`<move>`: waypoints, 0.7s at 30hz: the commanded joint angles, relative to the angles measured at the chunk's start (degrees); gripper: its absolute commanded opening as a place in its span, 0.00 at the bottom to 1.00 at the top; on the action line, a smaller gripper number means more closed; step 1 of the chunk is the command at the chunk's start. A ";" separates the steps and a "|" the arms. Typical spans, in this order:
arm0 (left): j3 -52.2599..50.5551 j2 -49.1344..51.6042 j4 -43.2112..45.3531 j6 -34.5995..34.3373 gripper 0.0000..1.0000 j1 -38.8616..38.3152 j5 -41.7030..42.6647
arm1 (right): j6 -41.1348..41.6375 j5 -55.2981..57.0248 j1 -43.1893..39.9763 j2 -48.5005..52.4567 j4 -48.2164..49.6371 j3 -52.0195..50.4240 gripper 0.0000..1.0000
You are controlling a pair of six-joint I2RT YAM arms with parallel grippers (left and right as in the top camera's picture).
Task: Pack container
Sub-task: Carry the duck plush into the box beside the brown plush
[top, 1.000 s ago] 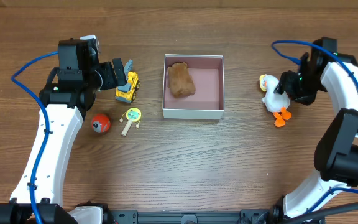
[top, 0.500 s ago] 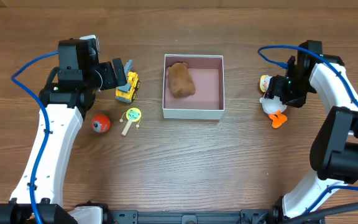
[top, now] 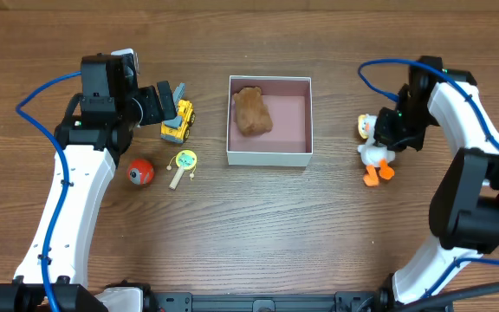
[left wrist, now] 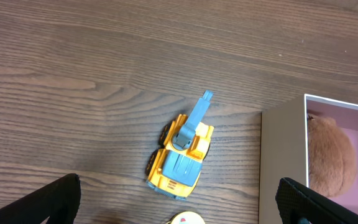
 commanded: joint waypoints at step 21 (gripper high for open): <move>1.77 0.20 0.04 1.33 1.00 0.35 0.83 | 23.65 9.86 29.40 -3.37 21.66 3.15 0.04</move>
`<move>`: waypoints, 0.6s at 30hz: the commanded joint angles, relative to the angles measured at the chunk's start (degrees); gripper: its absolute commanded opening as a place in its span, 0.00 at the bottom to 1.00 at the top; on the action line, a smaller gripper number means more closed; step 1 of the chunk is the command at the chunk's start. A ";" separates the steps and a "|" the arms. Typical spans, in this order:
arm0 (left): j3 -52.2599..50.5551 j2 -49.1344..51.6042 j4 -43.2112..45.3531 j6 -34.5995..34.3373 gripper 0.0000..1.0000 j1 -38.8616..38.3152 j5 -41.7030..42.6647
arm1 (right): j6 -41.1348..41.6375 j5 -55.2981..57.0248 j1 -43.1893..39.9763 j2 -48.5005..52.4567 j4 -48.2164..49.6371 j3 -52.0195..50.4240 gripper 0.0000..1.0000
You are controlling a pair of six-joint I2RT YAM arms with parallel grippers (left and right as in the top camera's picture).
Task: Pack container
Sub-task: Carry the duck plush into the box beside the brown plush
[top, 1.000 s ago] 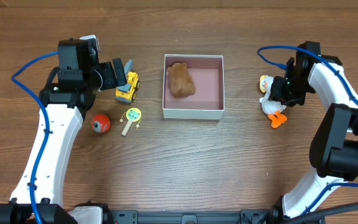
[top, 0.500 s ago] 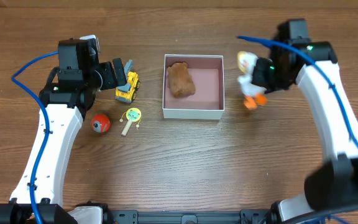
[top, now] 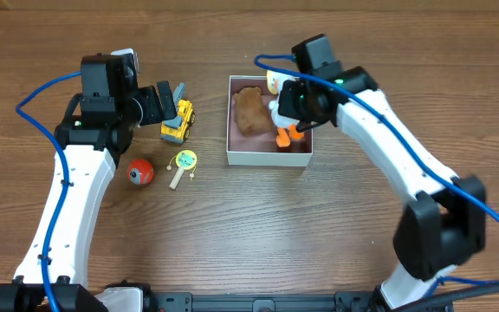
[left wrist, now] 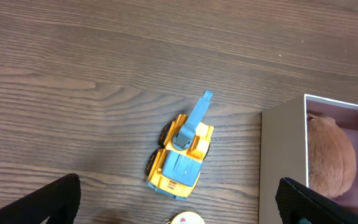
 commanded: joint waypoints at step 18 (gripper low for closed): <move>1.77 0.20 0.04 1.29 1.00 0.35 0.83 | -6.49 7.26 -0.35 -1.92 0.02 3.63 0.82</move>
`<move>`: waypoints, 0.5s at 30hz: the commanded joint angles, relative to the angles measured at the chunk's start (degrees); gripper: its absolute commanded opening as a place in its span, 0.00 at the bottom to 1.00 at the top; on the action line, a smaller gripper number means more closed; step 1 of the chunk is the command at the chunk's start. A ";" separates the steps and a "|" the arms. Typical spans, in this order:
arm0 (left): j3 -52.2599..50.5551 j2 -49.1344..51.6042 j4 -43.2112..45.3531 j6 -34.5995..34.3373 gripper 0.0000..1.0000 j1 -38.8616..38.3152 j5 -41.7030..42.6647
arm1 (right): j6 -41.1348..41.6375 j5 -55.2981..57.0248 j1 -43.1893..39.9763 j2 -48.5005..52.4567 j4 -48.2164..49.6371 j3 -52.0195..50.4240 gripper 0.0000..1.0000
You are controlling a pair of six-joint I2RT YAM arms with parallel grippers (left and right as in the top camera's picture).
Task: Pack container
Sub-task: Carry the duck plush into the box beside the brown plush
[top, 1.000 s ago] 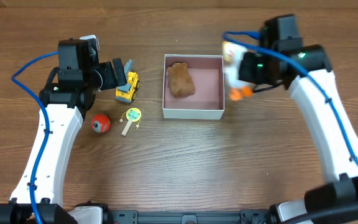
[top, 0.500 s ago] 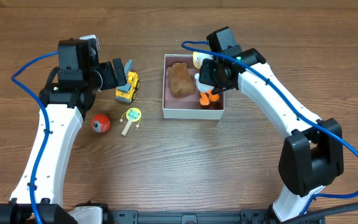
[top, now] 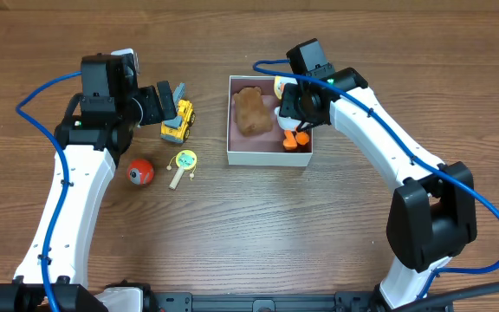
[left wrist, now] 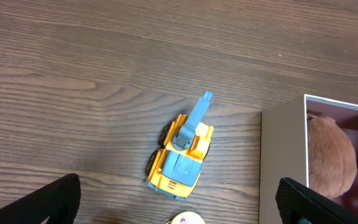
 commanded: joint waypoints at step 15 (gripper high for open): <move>1.75 0.20 -5.68 -5.75 1.00 0.24 11.13 | -3.54 -0.24 -11.54 -17.75 -7.67 4.59 1.00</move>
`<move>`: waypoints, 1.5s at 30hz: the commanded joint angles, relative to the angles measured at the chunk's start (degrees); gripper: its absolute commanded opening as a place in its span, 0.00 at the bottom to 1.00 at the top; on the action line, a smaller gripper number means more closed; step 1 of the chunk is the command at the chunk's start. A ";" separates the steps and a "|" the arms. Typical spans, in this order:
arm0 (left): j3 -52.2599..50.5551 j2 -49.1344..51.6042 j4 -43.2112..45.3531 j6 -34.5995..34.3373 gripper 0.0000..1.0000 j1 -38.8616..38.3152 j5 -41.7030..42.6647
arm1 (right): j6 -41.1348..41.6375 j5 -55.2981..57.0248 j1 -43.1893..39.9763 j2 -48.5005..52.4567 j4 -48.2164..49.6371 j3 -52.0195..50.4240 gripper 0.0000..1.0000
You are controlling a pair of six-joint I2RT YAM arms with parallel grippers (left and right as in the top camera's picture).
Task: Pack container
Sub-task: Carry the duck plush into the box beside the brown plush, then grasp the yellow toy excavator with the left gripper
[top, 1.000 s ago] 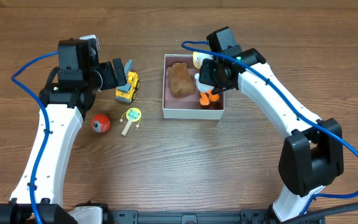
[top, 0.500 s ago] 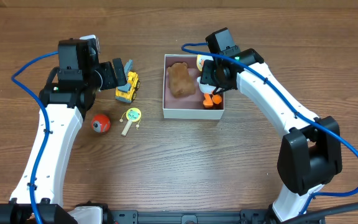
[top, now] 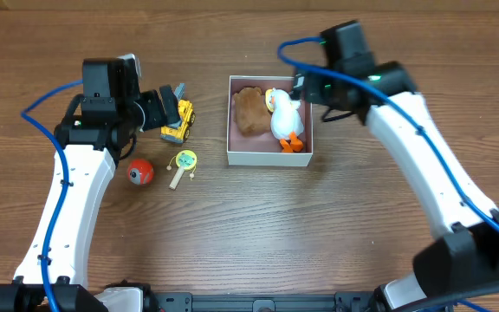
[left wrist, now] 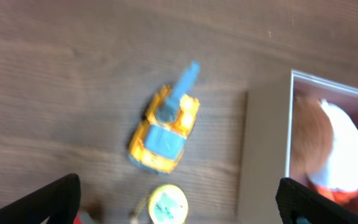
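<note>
The white box with a pink inside (top: 269, 157) holds a brown plush (top: 249, 110) and a white duck with orange feet (top: 285, 122), lying side by side. My right gripper (top: 304, 86) hangs open over the box's back right corner, off the duck. On the table left of the box are a yellow toy truck (top: 178, 121), a yellow rattle (top: 183, 162) and a red ball (top: 140, 172). My left gripper (top: 168, 100) is open wide and empty, above the truck (left wrist: 165, 127) and rattle (left wrist: 166, 204). Its fingertips (left wrist: 58, 199) frame the blurred wrist view.
The box wall (left wrist: 263, 155) stands just right of the truck, with the plush and duck seen inside it. The wooden table (top: 258, 234) stretches bare toward the front. Blue cables loop off both arms.
The duck, held low in the box by my right gripper, now lies loose beside the plush. The right gripper has opened and drawn back to the right. My left wrist view has shifted and blurred.
My right gripper first held the duck on the table right of the box. Then it had the duck over the box, then low inside it beside the plush. Now the duck lies in the box, let go. The left arm stayed still until now.
</note>
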 commanded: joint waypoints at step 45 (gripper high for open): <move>1.70 26.16 13.73 34.51 0.43 -6.16 -11.78 | 0.00 -12.79 -23.78 -7.13 -11.65 1.70 1.00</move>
